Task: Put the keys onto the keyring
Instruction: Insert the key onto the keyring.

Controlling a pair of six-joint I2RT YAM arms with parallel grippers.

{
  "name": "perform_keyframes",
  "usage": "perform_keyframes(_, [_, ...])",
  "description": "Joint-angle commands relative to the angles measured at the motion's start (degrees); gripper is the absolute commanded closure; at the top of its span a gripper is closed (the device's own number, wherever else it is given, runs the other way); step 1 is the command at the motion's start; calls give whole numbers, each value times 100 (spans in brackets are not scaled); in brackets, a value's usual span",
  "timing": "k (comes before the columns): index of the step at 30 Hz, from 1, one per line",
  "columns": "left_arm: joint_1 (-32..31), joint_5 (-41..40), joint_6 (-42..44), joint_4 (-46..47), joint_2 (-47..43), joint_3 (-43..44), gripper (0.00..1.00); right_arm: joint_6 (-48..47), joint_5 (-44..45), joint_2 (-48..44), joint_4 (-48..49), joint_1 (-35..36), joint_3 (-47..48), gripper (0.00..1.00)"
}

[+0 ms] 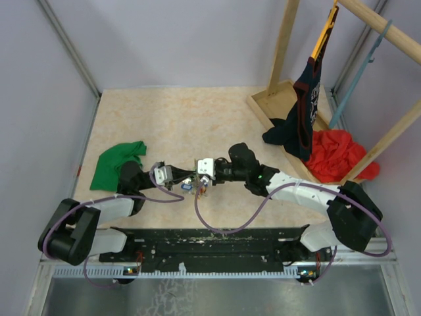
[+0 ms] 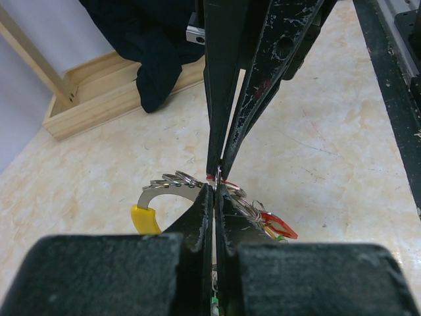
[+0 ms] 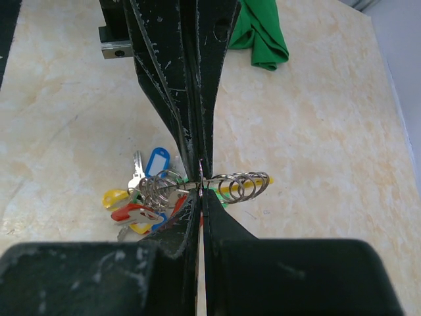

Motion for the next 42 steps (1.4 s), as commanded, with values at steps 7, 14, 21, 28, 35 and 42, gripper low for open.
perform_keyframes(7, [-50,52,194,-231,-105,123,100,315,-992,-204,708,-130,47,100])
perform_keyframes(14, [-56,63,1,-23,-119,72,100,360,-1100,-105,620,-137,138,100])
perform_keyframes(21, [-50,-86,-133,262,-152,-30,100,331,-1022,-116,462,-205,128,92])
perform_keyframes(28, [-52,-132,-123,274,-204,-61,100,332,-1004,-172,351,-299,94,76])
perform_keyframes(35, [-53,-117,-116,274,-214,-59,100,340,-951,-347,210,-473,-27,68])
perform_keyframes(42, [-55,-37,-143,301,-247,-67,100,358,-1066,-228,240,-509,15,72])
